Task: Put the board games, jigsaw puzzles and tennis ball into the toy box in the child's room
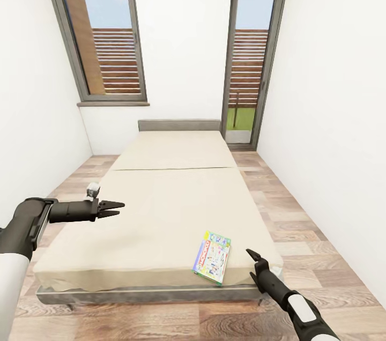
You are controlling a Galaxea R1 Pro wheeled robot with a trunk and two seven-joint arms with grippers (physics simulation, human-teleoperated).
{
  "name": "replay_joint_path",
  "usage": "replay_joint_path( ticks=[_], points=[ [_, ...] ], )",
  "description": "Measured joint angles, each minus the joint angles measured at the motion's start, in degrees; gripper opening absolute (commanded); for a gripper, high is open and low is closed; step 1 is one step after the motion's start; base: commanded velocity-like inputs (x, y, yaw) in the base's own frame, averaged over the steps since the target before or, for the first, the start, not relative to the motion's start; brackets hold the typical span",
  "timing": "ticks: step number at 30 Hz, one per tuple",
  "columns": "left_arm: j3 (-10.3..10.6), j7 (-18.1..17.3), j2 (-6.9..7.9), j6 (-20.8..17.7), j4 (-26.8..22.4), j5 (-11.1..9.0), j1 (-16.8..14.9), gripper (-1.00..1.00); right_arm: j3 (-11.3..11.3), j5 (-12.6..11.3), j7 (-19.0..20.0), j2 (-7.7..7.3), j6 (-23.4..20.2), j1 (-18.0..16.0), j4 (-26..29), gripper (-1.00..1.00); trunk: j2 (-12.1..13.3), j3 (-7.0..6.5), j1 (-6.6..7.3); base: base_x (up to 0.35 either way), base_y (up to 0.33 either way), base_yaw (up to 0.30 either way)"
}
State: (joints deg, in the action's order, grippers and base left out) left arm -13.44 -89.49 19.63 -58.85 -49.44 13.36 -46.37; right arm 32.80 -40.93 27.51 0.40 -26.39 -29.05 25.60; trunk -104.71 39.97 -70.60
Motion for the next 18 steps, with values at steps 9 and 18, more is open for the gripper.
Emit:
replay_joint_path(
  ticks=[9, 18],
  points=[
    [0.0, 0.0, 0.04, 0.0, 0.0, 0.0, 0.0, 1.00, 0.0, 0.0, 1.6, -0.21, 0.1, 0.3, 0.0, 1.00, 0.0, 0.00, 0.00, -0.012, -0.064, 0.000],
    [0.0, 0.0, 0.07, 0.1, 0.0, 0.0, 0.0, 1.00, -0.2, 0.2, 1.9, -0.24, 0.1, 0.4, 0.0, 1.00, 0.0, 0.00, 0.00, -0.010, -0.118, 0.000]
  ],
)
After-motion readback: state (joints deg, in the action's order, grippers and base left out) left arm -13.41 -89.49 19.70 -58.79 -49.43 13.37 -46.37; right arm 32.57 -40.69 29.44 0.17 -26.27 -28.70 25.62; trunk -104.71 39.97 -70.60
